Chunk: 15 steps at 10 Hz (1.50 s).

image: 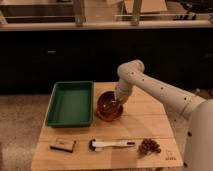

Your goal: Stack bowls into tray

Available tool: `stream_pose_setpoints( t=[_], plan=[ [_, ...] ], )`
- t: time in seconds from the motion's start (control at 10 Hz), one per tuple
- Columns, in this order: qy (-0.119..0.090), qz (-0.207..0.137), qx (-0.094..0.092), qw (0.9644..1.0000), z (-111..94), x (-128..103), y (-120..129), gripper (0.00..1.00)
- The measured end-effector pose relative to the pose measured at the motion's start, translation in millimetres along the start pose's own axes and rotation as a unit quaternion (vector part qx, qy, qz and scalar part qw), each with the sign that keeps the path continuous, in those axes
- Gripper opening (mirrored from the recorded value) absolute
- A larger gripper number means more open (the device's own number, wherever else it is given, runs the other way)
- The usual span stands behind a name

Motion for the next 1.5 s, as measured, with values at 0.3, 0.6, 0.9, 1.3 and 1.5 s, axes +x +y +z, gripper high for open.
stream_pose_setpoints(
  t=[0.3, 0.6, 0.9, 1.3, 1.5],
  plan=[
    [-0.003, -0.009, 0.002, 1.0, 7.7, 0.3, -4.9, 0.8],
    [-0.001, -0.013, -0.004, 0.9999, 8.4, -1.4, -3.4, 0.8],
    [0.002, -0.017, -0.016, 0.9997, 3.6, 0.1, -8.3, 0.8],
    [0.008, -0.006, -0.005, 0.9999, 13.7, -2.0, 0.9, 0.8],
    [0.019, 0.001, 0.018, 0.9997, 19.5, -4.0, 5.8, 0.8]
  ],
)
